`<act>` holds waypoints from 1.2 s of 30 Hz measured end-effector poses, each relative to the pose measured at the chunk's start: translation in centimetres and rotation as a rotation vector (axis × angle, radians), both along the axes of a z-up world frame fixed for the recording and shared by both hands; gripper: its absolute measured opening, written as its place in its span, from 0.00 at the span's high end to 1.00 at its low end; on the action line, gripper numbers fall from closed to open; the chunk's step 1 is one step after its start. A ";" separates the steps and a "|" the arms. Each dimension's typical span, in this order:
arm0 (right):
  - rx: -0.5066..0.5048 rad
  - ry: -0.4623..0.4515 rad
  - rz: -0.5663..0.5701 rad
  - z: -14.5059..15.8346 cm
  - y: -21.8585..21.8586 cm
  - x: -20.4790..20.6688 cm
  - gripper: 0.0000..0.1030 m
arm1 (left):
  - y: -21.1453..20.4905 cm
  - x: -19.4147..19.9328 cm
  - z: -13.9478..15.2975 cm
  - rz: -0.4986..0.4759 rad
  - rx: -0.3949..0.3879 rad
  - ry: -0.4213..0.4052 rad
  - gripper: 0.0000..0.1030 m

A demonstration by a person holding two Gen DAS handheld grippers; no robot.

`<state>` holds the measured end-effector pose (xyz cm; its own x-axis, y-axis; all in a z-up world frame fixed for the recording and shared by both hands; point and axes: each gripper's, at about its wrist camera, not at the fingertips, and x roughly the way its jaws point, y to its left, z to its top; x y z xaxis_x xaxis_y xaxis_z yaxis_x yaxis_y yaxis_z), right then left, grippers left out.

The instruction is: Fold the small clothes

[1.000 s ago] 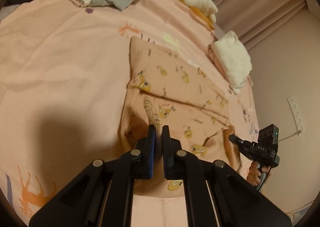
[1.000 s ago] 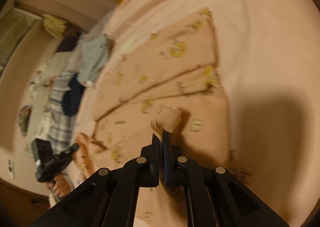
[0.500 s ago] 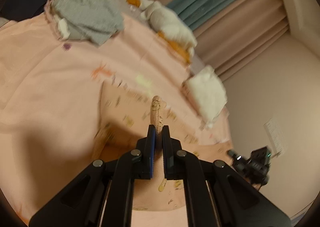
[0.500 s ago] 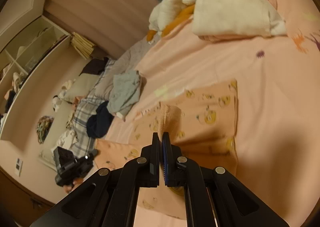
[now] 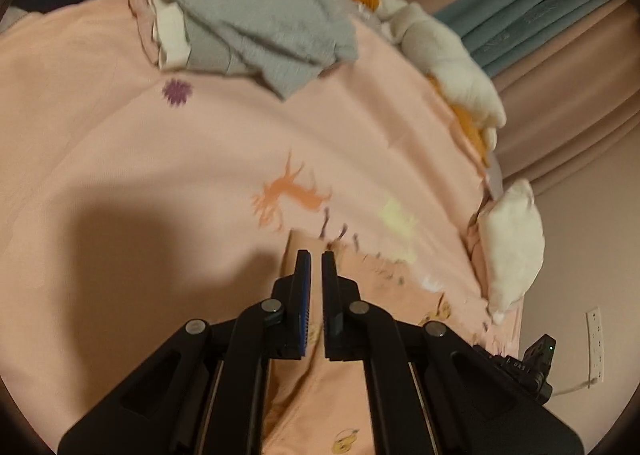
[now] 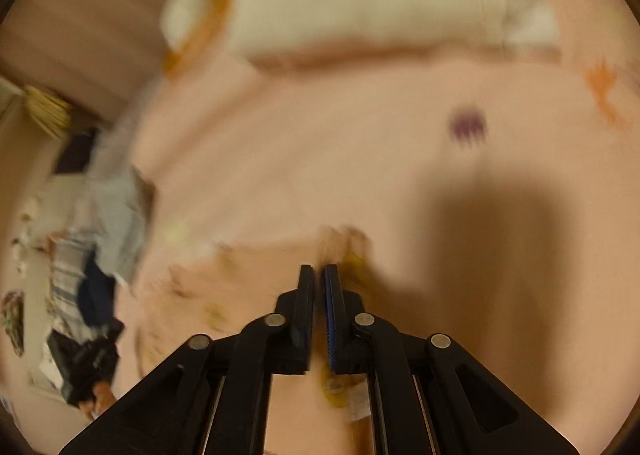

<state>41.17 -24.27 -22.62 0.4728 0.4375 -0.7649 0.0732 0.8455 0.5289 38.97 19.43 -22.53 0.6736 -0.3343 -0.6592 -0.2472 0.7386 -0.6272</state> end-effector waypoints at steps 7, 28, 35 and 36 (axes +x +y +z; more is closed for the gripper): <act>0.003 -0.061 -0.025 1.6 -1.8 -3.0 0.42 | -2.6 -0.1 1.4 -0.092 0.042 -0.031 0.34; -0.046 -0.075 0.071 1.1 -0.6 -3.2 0.42 | -4.5 5.8 -0.7 -0.033 0.207 0.029 0.95; -0.030 -0.129 0.112 2.6 1.3 -4.0 0.42 | -3.7 6.0 -2.2 -0.012 0.321 0.093 0.88; -0.038 -0.134 0.128 2.9 1.8 -4.3 0.42 | -2.9 5.7 -1.8 0.004 0.294 0.106 0.86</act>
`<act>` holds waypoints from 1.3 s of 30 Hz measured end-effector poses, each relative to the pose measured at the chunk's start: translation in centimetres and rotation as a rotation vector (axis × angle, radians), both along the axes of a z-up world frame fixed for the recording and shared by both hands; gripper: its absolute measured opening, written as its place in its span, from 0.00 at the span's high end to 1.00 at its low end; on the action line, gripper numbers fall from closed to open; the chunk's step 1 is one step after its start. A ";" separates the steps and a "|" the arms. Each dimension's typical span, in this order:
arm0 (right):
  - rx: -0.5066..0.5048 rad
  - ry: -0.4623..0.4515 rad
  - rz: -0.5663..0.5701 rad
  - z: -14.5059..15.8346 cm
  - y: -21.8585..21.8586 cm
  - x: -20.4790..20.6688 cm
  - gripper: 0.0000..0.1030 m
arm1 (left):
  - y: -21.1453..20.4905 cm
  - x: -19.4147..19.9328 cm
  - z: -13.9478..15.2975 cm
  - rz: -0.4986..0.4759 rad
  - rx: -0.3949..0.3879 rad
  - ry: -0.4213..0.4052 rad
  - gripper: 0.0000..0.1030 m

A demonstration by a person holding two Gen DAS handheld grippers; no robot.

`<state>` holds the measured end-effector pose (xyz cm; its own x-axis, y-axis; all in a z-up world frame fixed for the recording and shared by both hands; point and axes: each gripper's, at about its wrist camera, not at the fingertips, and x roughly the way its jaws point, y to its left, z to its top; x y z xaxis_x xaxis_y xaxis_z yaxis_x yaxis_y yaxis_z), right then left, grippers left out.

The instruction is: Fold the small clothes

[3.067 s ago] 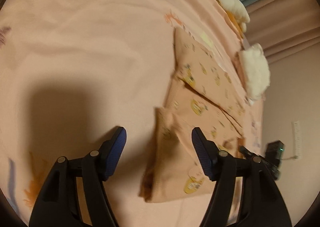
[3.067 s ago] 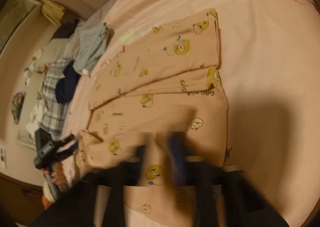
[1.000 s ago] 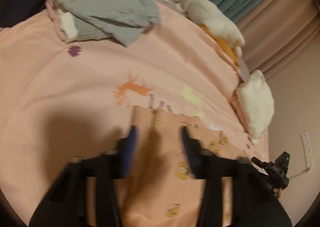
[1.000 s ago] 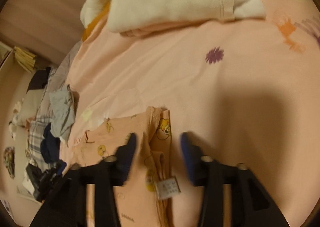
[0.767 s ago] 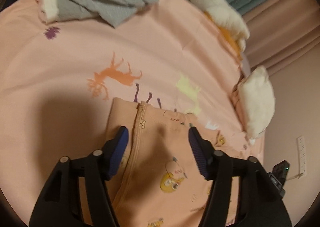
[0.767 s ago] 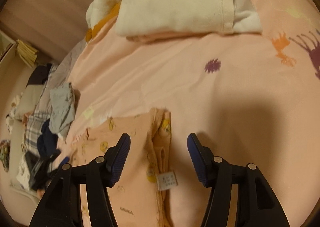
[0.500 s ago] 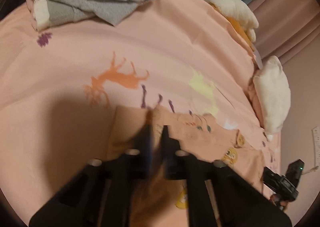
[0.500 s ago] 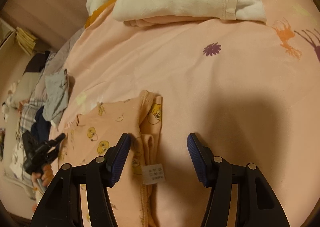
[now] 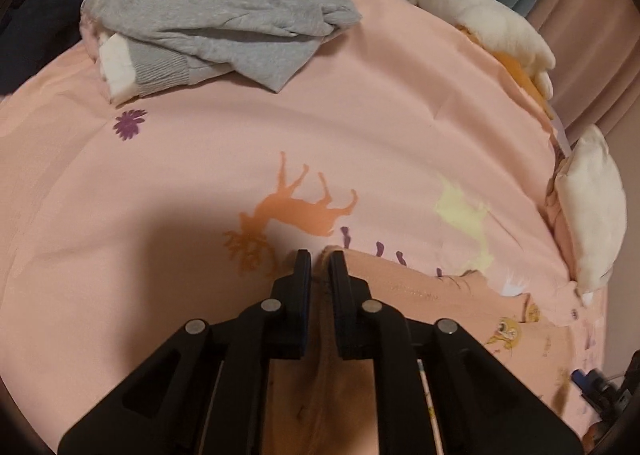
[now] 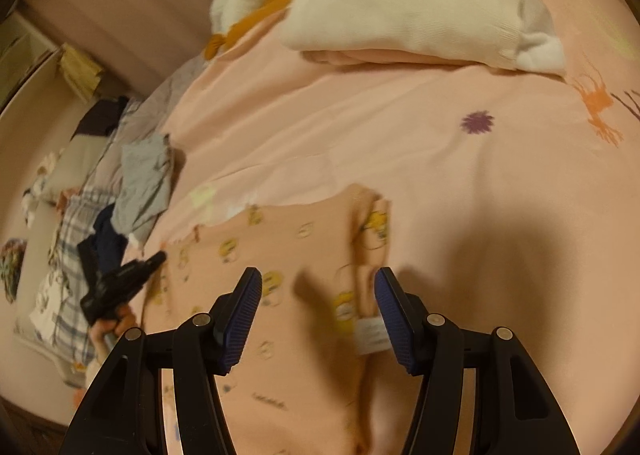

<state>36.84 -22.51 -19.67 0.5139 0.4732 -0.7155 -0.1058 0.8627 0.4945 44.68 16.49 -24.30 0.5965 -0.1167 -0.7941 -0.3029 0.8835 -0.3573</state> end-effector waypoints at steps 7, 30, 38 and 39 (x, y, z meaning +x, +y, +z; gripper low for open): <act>-0.026 -0.058 0.084 1.9 2.7 -3.0 0.42 | -0.5 -5.9 6.1 -0.102 0.035 -0.068 0.84; 0.001 0.214 -0.029 -3.4 2.5 -13.1 0.33 | -2.8 -23.2 2.5 -0.128 -0.289 0.059 0.20; 0.505 0.238 -0.203 -8.3 4.0 -10.8 0.33 | -5.2 -17.5 -2.0 0.042 -0.701 0.011 0.20; 0.556 0.222 -0.239 -8.7 3.9 -10.1 0.33 | -5.1 -17.1 -2.0 0.071 -0.713 -0.021 0.20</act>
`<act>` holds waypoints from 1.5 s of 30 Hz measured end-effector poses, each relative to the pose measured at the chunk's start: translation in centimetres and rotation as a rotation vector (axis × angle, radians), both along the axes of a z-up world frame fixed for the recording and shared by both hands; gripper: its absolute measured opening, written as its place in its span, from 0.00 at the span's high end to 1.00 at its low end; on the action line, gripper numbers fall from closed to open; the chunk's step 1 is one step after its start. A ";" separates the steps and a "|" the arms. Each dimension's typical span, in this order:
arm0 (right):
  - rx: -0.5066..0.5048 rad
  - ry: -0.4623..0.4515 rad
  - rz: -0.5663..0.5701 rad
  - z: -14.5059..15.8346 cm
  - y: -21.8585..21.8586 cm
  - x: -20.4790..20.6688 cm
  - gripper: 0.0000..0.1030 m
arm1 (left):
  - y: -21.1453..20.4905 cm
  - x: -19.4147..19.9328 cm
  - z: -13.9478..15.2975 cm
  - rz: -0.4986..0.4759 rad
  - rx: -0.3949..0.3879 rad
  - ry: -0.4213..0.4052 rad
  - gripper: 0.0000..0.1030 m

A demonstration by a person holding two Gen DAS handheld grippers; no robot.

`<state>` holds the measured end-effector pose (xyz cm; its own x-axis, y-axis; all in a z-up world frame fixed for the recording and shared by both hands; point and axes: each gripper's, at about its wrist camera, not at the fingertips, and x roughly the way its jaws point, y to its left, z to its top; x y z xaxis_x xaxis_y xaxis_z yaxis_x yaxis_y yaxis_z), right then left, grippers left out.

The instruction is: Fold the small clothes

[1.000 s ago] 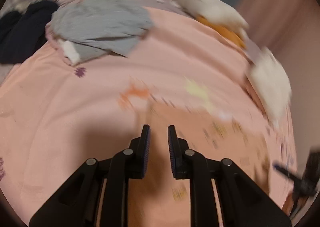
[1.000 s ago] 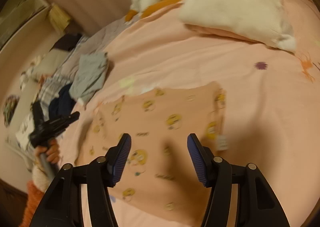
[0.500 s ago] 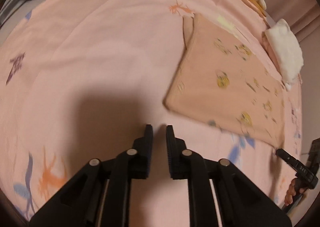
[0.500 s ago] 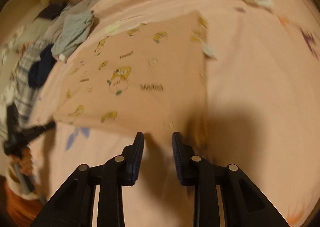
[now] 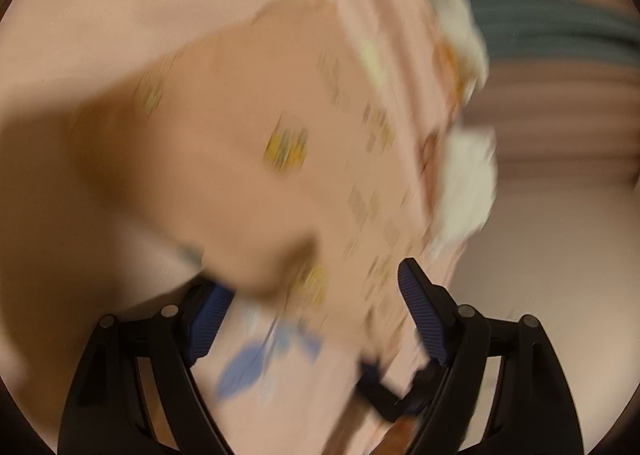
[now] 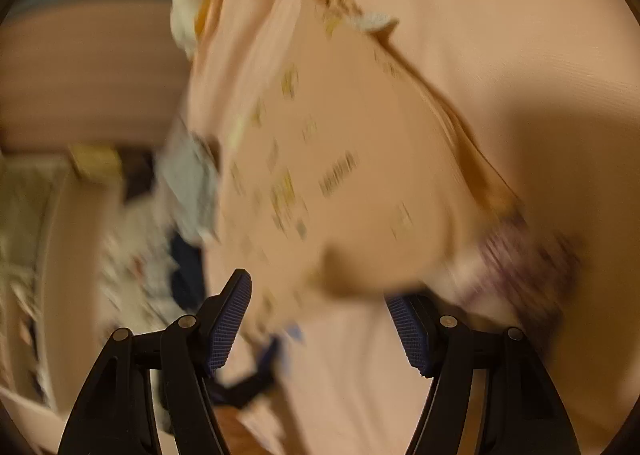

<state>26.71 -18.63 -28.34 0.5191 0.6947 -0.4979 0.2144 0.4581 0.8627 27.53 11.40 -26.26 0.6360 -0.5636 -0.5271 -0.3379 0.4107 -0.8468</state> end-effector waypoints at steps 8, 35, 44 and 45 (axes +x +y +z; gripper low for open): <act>0.008 -0.069 -0.069 0.1 1.1 3.9 0.33 | -0.2 4.2 0.3 0.080 0.037 -0.003 0.27; -0.283 -0.180 0.029 3.7 -3.2 -8.7 0.92 | -3.4 -12.4 1.9 -0.041 0.364 -0.089 0.91; -0.469 -0.122 -0.044 2.2 -4.1 -11.6 0.94 | -0.9 -15.5 0.0 0.035 0.451 -0.034 0.93; -0.479 -0.122 -0.052 2.2 -4.3 -11.8 0.96 | -0.3 -15.9 -0.2 0.049 0.449 -0.027 0.92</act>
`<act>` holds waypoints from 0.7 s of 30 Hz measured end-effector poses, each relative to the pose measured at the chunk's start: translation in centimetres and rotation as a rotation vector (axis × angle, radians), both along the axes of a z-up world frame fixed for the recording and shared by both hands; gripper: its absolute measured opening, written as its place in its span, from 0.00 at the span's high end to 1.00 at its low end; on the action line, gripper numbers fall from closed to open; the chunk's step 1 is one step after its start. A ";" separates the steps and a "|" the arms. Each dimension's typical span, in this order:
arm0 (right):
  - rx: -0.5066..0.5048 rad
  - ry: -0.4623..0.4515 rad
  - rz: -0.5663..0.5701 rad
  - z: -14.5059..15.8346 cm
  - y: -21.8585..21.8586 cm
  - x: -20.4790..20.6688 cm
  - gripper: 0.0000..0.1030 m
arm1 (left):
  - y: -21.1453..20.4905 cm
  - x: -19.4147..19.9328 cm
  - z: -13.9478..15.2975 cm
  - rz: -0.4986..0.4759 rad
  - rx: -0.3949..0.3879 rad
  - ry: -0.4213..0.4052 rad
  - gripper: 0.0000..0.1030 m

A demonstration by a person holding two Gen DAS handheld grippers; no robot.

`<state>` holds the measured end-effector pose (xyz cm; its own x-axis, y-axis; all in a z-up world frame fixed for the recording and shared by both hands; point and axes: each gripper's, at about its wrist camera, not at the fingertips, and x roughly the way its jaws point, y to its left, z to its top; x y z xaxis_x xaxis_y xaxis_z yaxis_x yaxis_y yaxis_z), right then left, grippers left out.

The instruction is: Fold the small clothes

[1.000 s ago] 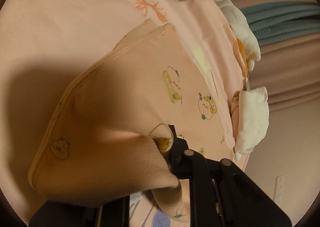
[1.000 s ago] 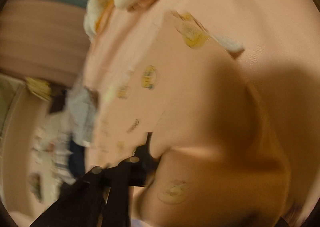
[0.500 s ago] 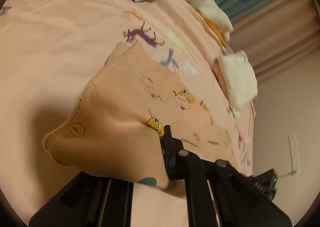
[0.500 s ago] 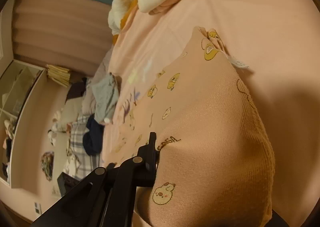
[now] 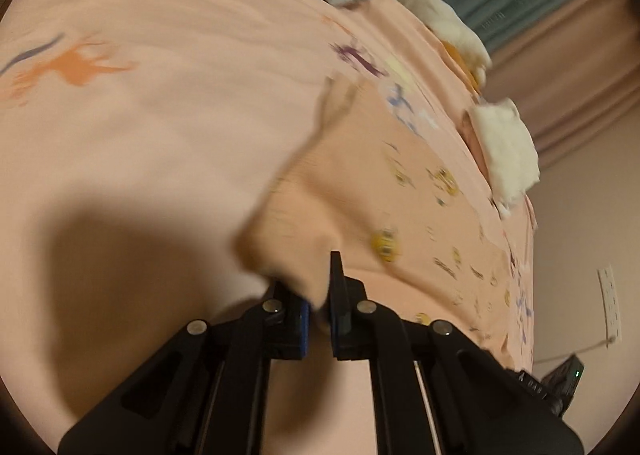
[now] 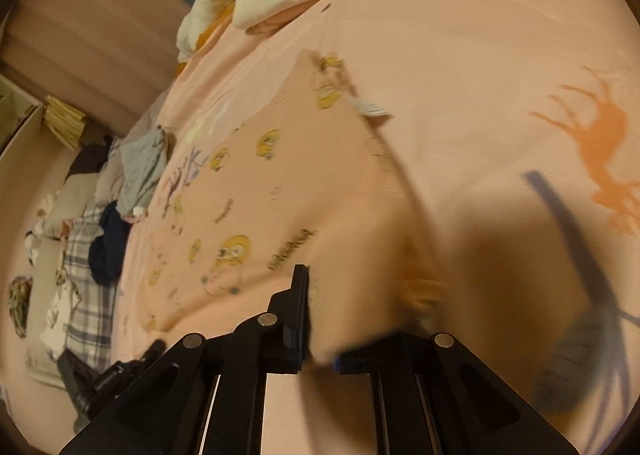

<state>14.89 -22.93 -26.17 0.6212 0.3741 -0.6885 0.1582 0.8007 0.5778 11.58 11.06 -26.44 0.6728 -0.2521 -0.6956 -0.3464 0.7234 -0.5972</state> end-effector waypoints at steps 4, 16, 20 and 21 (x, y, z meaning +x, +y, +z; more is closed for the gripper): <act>-0.021 0.005 -0.036 0.0 -1.0 -1.6 0.99 | 1.1 -1.0 -0.2 0.007 -0.020 0.025 0.92; -0.249 0.047 -0.077 4.3 -1.9 -4.9 0.99 | 2.3 -3.7 6.3 0.044 0.114 -0.088 0.96; -0.221 -0.049 -0.032 7.4 -0.8 -3.8 0.99 | -0.9 -0.1 8.4 -0.114 0.150 -0.148 0.90; -0.210 -0.074 -0.002 7.8 0.1 -3.0 0.99 | -2.1 1.3 7.9 -0.147 0.157 -0.128 0.90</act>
<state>11.90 -22.82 -18.36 0.6735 0.2258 -0.7039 0.1234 0.9045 0.4082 12.85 8.97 -18.57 0.7220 -0.2492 -0.6455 -0.1596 0.8477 -0.5058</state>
